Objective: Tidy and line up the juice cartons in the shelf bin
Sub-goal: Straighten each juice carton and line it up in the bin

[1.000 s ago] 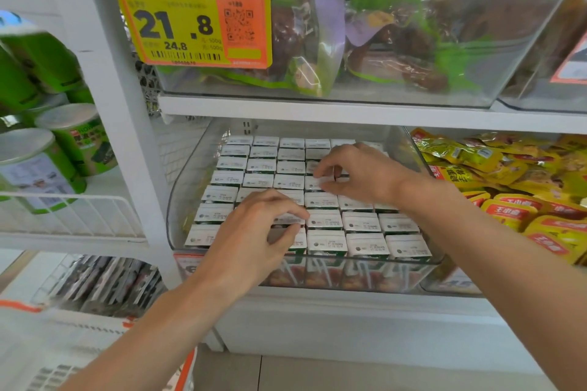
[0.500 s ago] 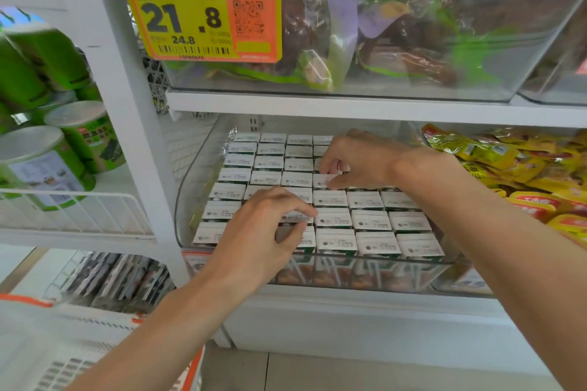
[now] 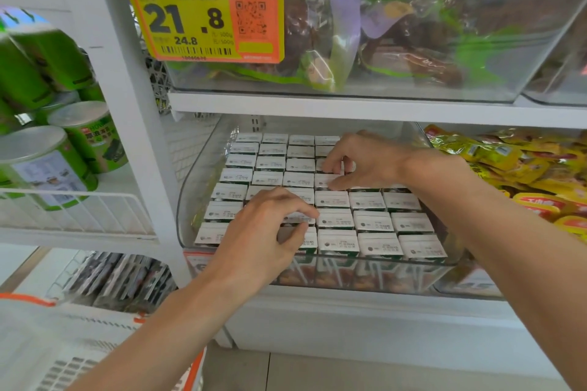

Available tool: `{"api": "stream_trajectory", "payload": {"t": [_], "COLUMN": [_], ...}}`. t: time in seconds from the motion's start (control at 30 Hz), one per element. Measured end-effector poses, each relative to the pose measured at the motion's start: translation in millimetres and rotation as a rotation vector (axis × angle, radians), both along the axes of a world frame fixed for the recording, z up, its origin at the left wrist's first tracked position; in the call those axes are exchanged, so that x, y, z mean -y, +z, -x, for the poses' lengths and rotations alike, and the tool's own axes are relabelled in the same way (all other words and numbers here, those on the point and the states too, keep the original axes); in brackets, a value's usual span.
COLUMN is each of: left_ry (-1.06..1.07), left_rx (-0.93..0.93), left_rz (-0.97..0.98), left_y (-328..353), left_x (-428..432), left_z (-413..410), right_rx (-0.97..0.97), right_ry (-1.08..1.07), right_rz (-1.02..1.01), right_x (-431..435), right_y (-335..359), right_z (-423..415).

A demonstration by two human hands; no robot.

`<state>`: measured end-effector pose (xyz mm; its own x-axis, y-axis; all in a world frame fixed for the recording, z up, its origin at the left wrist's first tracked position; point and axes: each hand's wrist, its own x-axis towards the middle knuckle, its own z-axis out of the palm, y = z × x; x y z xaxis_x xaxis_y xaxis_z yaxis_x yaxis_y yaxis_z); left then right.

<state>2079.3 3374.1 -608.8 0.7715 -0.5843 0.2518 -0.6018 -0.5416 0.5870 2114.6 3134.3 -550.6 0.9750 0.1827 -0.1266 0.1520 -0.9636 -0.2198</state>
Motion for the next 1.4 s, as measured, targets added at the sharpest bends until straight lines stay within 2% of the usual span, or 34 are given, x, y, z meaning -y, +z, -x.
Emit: {"api": "stream_trajectory", "payload": {"t": [0.23,0.4,0.7,0.83,0.93,1.0,1.07,1.17,1.23,1.4], "left_ry": [0.002,0.004,0.036,0.049,0.091,0.098,0.089,0.041,-0.011,-0.061], "left_rx": [0.003,0.002,-0.018,-0.047,-0.103,-0.128,-0.142,-0.13,-0.109,0.005], "left_rz": [-0.006,0.0,0.02,0.049,0.135,0.175,0.181,0.186,0.184,0.215], "left_y": [0,1,3,1,2,2,1,0,1,3], "left_x": [1,0,1,1,1,2,2,1,2,5], "left_z": [0,1,1,1,-2,-3,-4,-3,-2,-4], "right_rx": [0.047,0.063,0.242,0.15,0.409,0.509,0.6,0.847,0.91,0.917], "right_ry": [0.016,-0.009,-0.105,-0.221,-0.183,-0.182,-0.112,0.112,0.224,0.312], "right_rz": [0.044,-0.085,-0.349,-0.362,-0.556,-0.625,-0.576,-0.28,-0.156,-0.189], "right_x": [-3,1,15,22,12,5,-1,-14,-21,-35], "right_y": [-4,-3,1,11,2,-5,-10,-21,-28,-35], "right_z": [-4,-5,19,18,31,44,58,77,87,100]}}
